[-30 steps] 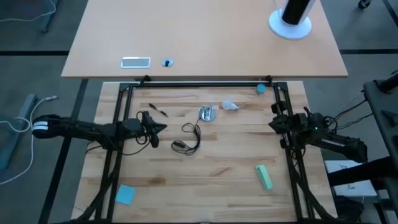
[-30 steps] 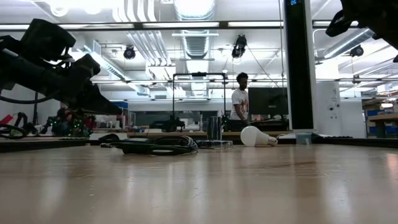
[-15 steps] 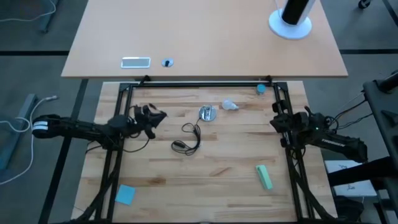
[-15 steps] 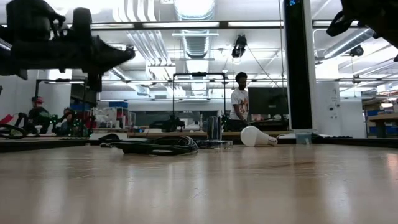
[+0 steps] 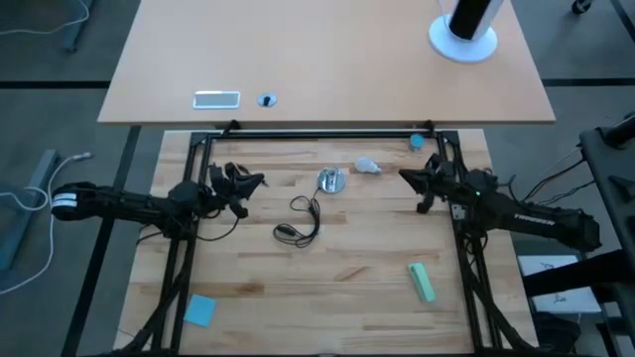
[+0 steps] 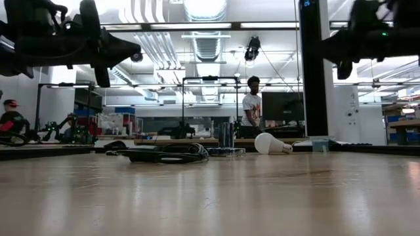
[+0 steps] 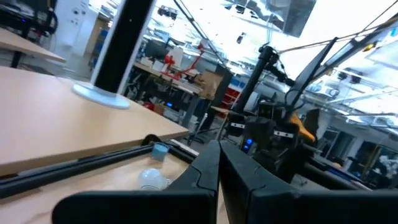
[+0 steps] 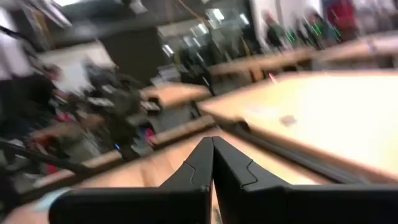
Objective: Screw lightbulb
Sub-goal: Insert the lightbulb into the lamp
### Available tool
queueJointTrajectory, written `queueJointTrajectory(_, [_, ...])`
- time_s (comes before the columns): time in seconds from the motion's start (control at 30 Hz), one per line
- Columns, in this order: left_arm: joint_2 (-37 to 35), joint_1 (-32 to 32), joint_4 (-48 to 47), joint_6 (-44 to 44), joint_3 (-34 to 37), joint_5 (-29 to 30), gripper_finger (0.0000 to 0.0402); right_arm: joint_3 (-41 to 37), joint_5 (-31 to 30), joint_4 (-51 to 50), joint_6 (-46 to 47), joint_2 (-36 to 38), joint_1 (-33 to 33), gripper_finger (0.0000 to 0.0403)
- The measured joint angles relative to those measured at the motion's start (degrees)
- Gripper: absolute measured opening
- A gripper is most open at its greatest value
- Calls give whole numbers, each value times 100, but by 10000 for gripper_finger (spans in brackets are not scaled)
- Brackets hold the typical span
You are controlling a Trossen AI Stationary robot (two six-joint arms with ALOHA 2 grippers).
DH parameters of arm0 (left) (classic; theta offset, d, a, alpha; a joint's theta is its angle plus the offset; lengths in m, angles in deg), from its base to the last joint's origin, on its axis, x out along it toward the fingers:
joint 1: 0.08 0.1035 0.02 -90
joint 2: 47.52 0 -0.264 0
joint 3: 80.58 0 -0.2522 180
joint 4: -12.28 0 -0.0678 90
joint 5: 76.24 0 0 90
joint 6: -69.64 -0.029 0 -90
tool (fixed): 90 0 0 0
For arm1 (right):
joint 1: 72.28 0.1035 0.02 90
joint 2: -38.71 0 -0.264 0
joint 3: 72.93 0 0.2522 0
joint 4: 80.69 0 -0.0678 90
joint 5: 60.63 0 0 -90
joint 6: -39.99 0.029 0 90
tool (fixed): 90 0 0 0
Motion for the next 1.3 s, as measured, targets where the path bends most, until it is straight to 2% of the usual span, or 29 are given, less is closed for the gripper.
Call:
queueJointTrajectory(0.2, [169, 4, -29, -651, 0, 696, 0, 1397, -686, -1474, -112, -1436, 0, 0])
queueJointTrajectory(0.3, [274, 4, -25, -888, 0, 728, 0, 2049, -781, -1895, -356, -2120, 0, 0])
queueJointTrajectory(0.37, [313, 6, -23, -1016, 0, 727, 0, 2400, -625, -1972, -641, -2512, -4, 0])
queueJointTrajectory(0.5, [323, 7, -19, -1131, 1, 727, 0, 2986, 319, -1978, -1316, -3194, 3, 0])
queueJointTrajectory(0.57, [323, 7, -18, -1108, 1, 727, 0, 3246, 398, -1987, -1448, -3496, 2, 0])
queueJointTrajectory(0.7, [331, 7, -24, -857, 2, 725, 0, 3578, 395, -1990, -1597, -3967, -15, 0])
queueJointTrajectory(0.9, [331, -2, -144, -514, 6, 660, 0, 3725, 398, -2024, -2543, -4382, -15, 0])
queueJointTrajectory(1.03, [334, -2, -329, -474, 9, 659, 0, 3751, 399, -2042, -2526, -4570, -11, 0])
queueJointTrajectory(1.13, [334, -2, -335, -430, 11, 657, 0, 3860, -27, -2254, -2339, -4688, -37, 1])
queueJointTrajectory(1.3, [334, -2, -353, -386, 13, 657, 0, 4398, -1067, -3927, -2277, -5079, -138, 46])
